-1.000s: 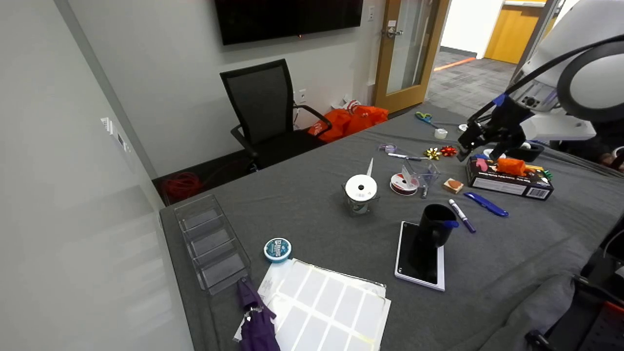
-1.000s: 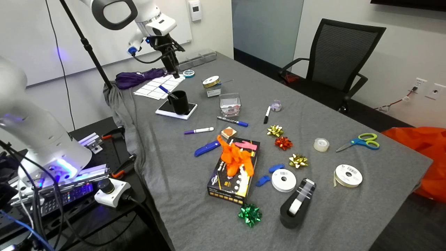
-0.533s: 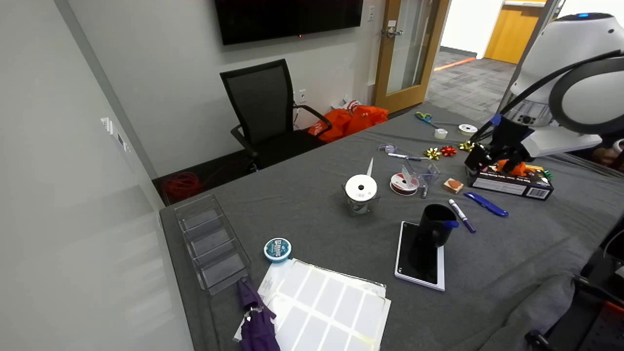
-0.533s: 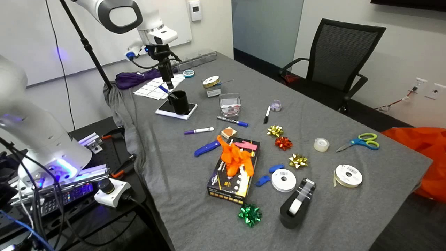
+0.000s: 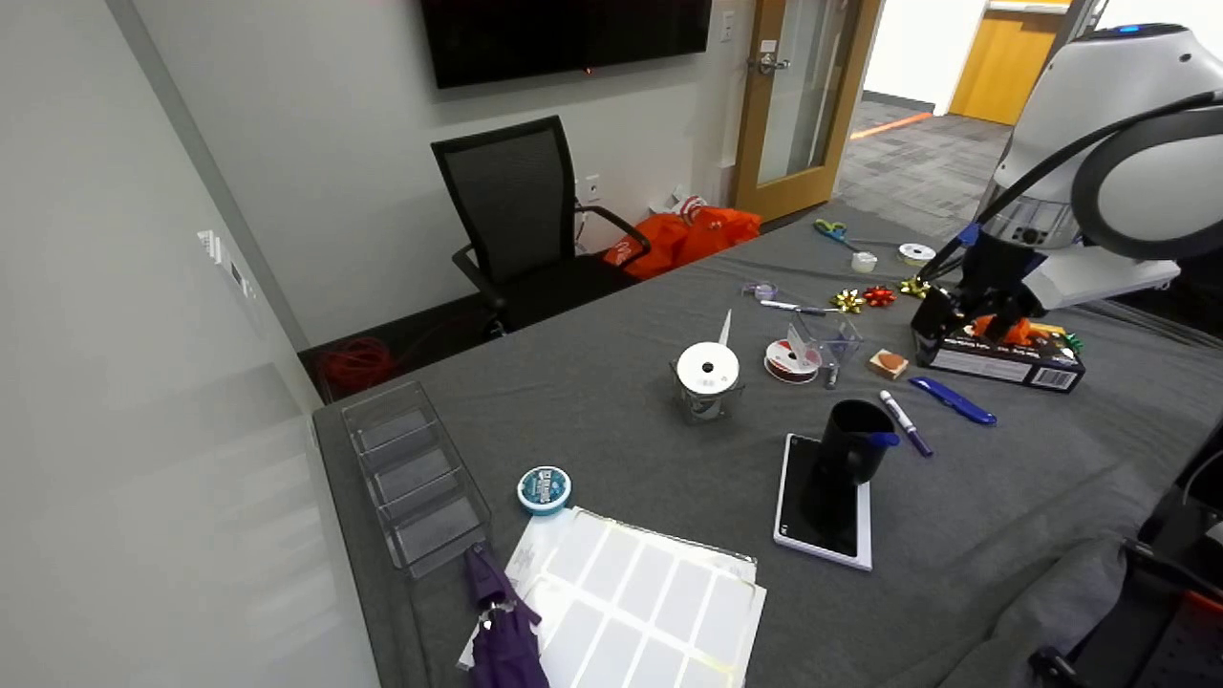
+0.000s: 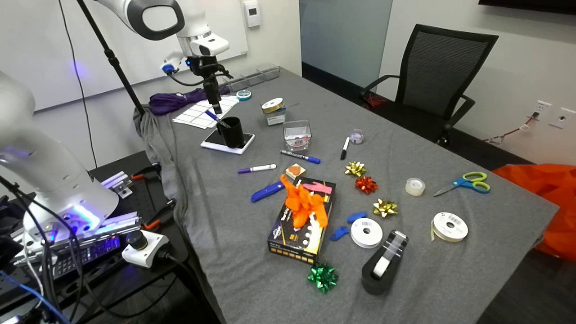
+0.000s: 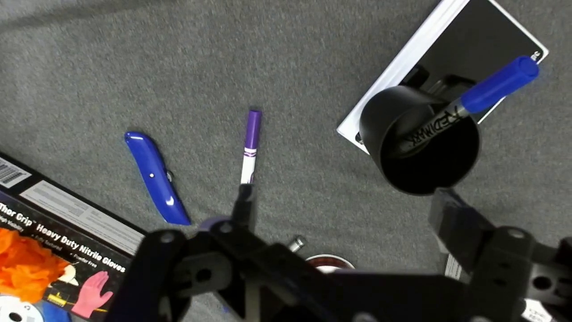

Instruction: Put the mug on the table

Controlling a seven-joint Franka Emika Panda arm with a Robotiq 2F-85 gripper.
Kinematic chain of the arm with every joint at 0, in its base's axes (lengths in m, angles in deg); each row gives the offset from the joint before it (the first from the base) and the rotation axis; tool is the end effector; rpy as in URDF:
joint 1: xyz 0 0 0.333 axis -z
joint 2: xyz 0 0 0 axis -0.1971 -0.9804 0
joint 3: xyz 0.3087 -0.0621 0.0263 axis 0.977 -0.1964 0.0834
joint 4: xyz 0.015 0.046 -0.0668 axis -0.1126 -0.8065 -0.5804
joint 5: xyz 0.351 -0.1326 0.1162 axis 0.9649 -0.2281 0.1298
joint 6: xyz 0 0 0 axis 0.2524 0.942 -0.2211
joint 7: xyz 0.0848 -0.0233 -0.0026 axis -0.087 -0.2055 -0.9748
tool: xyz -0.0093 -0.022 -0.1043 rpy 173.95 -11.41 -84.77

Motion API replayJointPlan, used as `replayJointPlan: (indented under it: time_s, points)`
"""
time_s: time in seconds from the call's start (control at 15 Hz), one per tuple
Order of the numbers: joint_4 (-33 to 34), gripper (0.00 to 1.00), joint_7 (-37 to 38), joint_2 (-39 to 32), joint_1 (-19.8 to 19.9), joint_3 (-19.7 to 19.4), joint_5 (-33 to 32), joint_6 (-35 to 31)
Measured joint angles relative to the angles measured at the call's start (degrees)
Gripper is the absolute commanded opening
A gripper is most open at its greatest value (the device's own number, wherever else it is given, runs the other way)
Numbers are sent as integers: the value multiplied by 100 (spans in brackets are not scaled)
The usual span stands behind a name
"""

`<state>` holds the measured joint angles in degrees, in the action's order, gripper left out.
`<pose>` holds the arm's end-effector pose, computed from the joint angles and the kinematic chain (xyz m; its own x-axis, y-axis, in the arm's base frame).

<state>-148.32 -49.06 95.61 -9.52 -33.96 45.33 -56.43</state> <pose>0.4478 -0.0021 0.3444 0.9450 -0.3226 0.0547 -0.3245 -0.9454 0.0295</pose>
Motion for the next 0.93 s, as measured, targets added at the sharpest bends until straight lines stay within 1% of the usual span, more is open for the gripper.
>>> replayJointPlan:
  time_s: [0.2, 0.4, 0.93]
  points:
    - [0, 100, -2, -161, 1, -9, 1, -36]
    - [4, 100, -20, -508, -4, -12, 83, -174]
    - [238, 100, -555, -1271, -178, -9, 1278, -744]
